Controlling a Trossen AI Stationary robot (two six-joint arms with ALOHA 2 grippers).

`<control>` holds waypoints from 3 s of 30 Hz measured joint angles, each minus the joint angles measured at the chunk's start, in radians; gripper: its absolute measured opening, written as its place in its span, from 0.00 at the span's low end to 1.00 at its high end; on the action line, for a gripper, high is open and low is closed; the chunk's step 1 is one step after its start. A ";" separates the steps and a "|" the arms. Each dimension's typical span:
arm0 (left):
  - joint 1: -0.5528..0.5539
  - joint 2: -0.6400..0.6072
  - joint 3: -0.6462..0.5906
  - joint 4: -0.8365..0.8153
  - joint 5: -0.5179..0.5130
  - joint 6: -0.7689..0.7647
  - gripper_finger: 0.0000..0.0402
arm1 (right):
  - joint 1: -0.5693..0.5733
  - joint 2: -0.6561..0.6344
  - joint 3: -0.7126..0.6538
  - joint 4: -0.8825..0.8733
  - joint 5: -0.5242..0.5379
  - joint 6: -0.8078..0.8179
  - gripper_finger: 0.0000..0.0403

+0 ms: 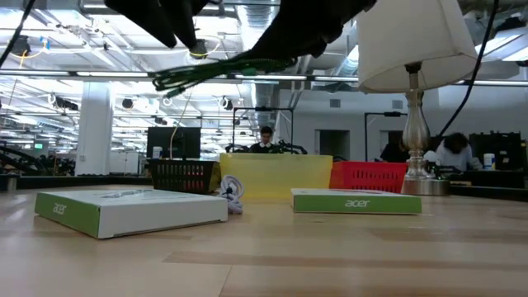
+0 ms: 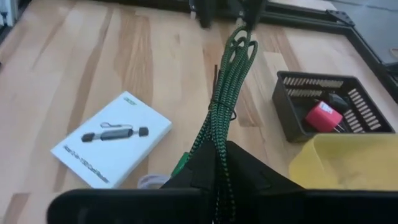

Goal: Pick and place items into bin
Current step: Put the green charger cable into the red bin, then put the gray charger cable into the red bin

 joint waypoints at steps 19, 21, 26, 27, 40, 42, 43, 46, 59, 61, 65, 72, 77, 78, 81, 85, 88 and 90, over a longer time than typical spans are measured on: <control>-0.073 0.000 0.000 -0.003 -0.016 -0.064 0.37 | -0.064 0.000 0.000 -0.432 0.375 0.271 0.02; -0.073 0.000 0.000 -0.003 -0.016 -0.070 0.37 | -0.070 0.000 0.000 -0.476 0.396 0.308 0.02; -0.073 0.000 0.000 -0.003 -0.016 -0.080 0.37 | -0.072 0.000 0.000 -0.623 0.461 0.437 0.02; -0.073 0.000 0.000 -0.003 -0.016 -0.081 0.37 | -0.072 0.000 0.000 -0.664 0.475 0.472 0.02; -0.073 0.000 0.000 -0.003 -0.016 -0.082 0.37 | -0.055 0.000 0.000 -1.055 0.497 0.846 0.02; -0.073 0.000 0.000 -0.003 -0.016 -0.082 0.37 | -0.054 0.000 0.000 -1.054 0.495 0.846 0.02; -0.073 0.000 0.000 -0.003 -0.016 -0.082 0.37 | -0.053 0.000 0.000 -1.054 0.492 0.846 0.02; -0.073 0.000 0.000 -0.003 -0.016 -0.083 0.37 | -0.053 0.000 0.000 -1.054 0.478 0.839 0.03; -0.073 0.000 0.000 -0.003 -0.016 -0.108 0.37 | -0.094 0.000 0.000 -1.076 0.474 0.837 0.07; -0.073 0.000 0.000 -0.003 -0.015 -0.109 0.37 | -0.101 0.000 0.000 -1.076 0.472 0.837 0.07; -0.073 0.000 0.000 -0.003 -0.010 -0.114 0.37 | -0.107 0.000 0.000 -1.076 0.471 0.837 0.07; -0.073 0.000 0.000 -0.003 -0.010 -0.117 0.37 | -0.107 0.000 0.000 -1.077 0.470 0.836 0.12; -0.073 0.000 0.000 -0.003 -0.009 -0.117 0.37 | -0.107 0.000 0.000 -1.077 0.464 0.836 0.18; -0.073 0.000 0.000 -0.003 -0.009 -0.117 0.37 | -0.107 0.000 0.000 -1.077 0.464 0.836 0.19; -0.073 0.000 0.000 -0.003 -0.009 -0.117 0.37 | -0.107 0.000 0.000 -1.077 0.462 0.837 0.22; -0.073 0.000 0.000 -0.003 -0.009 -0.118 0.37 | -0.107 0.000 0.000 -1.076 0.459 0.837 0.26; -0.073 0.000 0.000 -0.003 -0.009 -0.130 0.37 | -0.107 0.000 0.000 -1.076 0.459 0.837 0.29; -0.073 0.000 0.000 -0.003 -0.009 -0.133 0.37 | -0.107 0.000 0.000 -1.076 0.459 0.838 0.30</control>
